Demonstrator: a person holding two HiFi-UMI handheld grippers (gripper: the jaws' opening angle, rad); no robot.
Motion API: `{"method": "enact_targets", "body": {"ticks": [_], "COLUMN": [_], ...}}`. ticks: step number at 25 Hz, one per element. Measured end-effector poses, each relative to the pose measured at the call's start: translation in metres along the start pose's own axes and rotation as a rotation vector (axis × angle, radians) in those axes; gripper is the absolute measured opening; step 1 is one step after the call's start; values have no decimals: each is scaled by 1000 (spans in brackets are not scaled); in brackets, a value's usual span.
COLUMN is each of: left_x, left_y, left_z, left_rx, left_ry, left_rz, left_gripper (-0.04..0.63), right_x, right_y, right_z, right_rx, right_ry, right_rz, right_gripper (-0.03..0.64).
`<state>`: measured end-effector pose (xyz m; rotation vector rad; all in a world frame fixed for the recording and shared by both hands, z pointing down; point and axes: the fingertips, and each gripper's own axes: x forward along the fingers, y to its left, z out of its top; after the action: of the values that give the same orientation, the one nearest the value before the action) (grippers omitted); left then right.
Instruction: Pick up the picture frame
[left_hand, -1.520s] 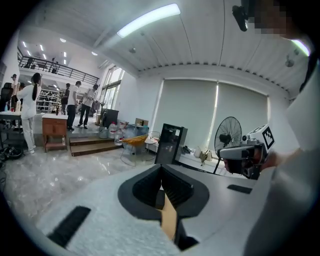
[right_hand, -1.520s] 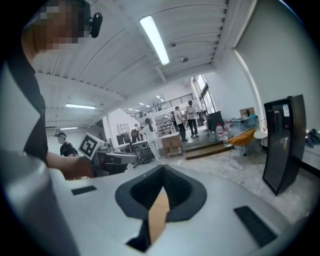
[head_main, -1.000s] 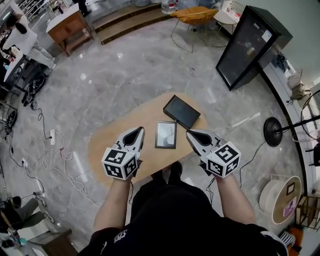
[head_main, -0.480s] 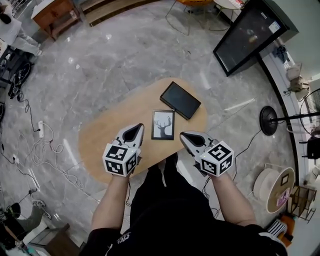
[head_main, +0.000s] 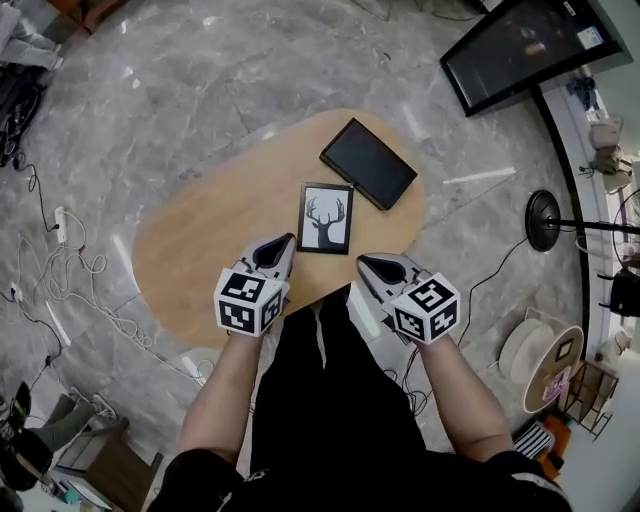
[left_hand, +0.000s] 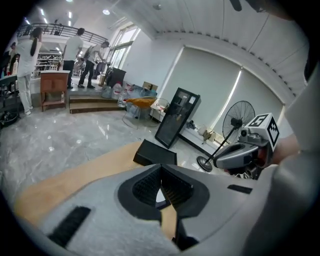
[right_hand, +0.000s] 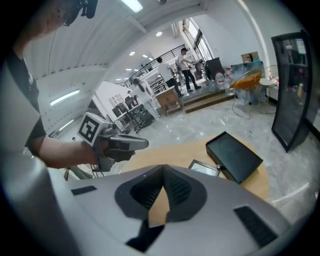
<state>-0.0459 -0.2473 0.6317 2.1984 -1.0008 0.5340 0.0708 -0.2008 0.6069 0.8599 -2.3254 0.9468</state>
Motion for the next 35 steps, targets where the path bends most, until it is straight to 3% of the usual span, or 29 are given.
{"method": "enact_targets", "body": {"ticks": [12,22,24,35], "left_x": [65,96,99,110], "left_y": [34,57,60,79], "left_z": [-94,-170,-178,-190], "left_rx": [-86,-127,-139,-121], "left_ry": [123,203,215,253], "left_rz": [19,41,40,31], "left_gripper": [11,12,48,64], "right_x": [74,118,125,163], "right_y": [-61,-103,-114,-151], "right_z": [-90,-161,-171,-190], "right_rx": [70,71,90,179], "right_ry": [99,230,257,374], "right_rz": [-39,-147,-180,-264], "right_gripper": [6,34,35,105]}}
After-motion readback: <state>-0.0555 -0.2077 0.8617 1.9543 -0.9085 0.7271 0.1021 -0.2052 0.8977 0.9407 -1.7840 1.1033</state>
